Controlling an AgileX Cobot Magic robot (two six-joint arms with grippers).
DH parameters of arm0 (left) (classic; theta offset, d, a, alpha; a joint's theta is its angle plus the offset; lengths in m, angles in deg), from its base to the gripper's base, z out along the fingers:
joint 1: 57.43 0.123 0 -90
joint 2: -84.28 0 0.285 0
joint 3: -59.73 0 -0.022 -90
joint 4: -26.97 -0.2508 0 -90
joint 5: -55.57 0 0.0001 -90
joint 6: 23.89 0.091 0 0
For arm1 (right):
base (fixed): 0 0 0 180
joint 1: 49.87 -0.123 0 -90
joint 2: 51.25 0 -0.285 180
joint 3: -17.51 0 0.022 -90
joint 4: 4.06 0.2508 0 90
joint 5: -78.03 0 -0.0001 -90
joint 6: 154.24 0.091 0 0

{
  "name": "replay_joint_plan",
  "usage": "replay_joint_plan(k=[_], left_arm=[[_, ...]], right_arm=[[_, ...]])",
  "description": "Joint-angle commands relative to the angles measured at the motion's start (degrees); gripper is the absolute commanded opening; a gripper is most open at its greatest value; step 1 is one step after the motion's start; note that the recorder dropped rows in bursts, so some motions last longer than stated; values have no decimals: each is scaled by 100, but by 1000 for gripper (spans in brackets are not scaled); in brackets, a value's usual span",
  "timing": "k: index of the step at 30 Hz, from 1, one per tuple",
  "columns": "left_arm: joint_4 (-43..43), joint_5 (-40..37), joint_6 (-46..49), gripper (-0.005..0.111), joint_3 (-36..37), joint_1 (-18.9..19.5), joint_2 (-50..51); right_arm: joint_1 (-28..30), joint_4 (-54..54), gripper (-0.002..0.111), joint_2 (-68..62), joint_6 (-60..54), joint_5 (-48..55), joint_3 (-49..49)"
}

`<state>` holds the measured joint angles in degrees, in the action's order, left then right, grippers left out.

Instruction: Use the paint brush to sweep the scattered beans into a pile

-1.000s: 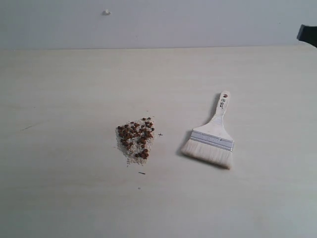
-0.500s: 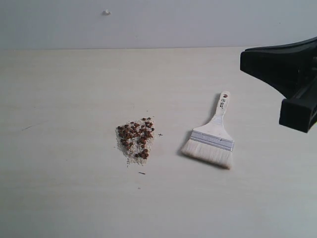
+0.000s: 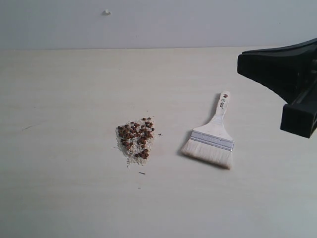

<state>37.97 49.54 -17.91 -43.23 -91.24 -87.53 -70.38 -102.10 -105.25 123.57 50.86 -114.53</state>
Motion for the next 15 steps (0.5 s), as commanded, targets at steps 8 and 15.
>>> replay_joint_plan(k=[8,15], left_arm=[[-14,8,-25,0,18,7,-40],[-14,8,-25,0,18,7,-40]], right_arm=[[13,3495,0,20,-2387,1989,103],[13,10674,0,201,-10903,2586,260]])
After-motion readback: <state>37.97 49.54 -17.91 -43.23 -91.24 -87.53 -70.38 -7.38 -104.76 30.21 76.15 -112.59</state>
